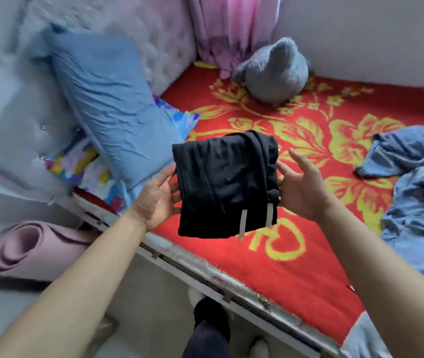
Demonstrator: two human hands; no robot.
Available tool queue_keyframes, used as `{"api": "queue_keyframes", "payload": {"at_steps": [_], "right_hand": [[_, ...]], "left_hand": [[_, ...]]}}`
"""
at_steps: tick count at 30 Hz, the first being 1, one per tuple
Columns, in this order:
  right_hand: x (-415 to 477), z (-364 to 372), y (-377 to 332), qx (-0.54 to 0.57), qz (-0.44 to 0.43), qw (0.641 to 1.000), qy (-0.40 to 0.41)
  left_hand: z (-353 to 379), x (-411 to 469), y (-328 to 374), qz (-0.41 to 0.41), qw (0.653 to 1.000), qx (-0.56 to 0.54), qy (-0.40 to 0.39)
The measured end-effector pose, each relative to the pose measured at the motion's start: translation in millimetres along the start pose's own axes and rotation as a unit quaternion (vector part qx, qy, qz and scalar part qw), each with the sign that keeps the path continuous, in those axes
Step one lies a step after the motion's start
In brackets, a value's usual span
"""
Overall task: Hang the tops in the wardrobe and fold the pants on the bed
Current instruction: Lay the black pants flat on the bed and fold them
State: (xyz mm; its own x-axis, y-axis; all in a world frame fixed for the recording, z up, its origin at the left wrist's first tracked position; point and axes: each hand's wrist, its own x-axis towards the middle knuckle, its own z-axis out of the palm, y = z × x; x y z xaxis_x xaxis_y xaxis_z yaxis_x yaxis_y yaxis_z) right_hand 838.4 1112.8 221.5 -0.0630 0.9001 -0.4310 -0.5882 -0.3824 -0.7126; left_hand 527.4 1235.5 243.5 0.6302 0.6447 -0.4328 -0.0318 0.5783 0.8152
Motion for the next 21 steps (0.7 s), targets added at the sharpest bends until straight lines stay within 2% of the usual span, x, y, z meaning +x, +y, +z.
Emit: {"api": "queue_keyframes", "payload": {"at_steps": [5,10,21], "right_hand": [[1.0,100.3,-9.7,-0.073,0.028,0.990,-0.121],[-1.4,223.5,2.3,-0.141,0.034,0.970,-0.197],[-67.5,494.4,97.0,-0.253,0.010,0.891,-0.375]], "left_hand": [[-23.4,-130.4,21.9,0.077,0.989,-0.037,0.118],[-48.6,-252.6,40.5,0.149,0.967,-0.041,0.202],[-143.1,-535.5,51.2,0.297,0.897,-0.002,0.326]]}}
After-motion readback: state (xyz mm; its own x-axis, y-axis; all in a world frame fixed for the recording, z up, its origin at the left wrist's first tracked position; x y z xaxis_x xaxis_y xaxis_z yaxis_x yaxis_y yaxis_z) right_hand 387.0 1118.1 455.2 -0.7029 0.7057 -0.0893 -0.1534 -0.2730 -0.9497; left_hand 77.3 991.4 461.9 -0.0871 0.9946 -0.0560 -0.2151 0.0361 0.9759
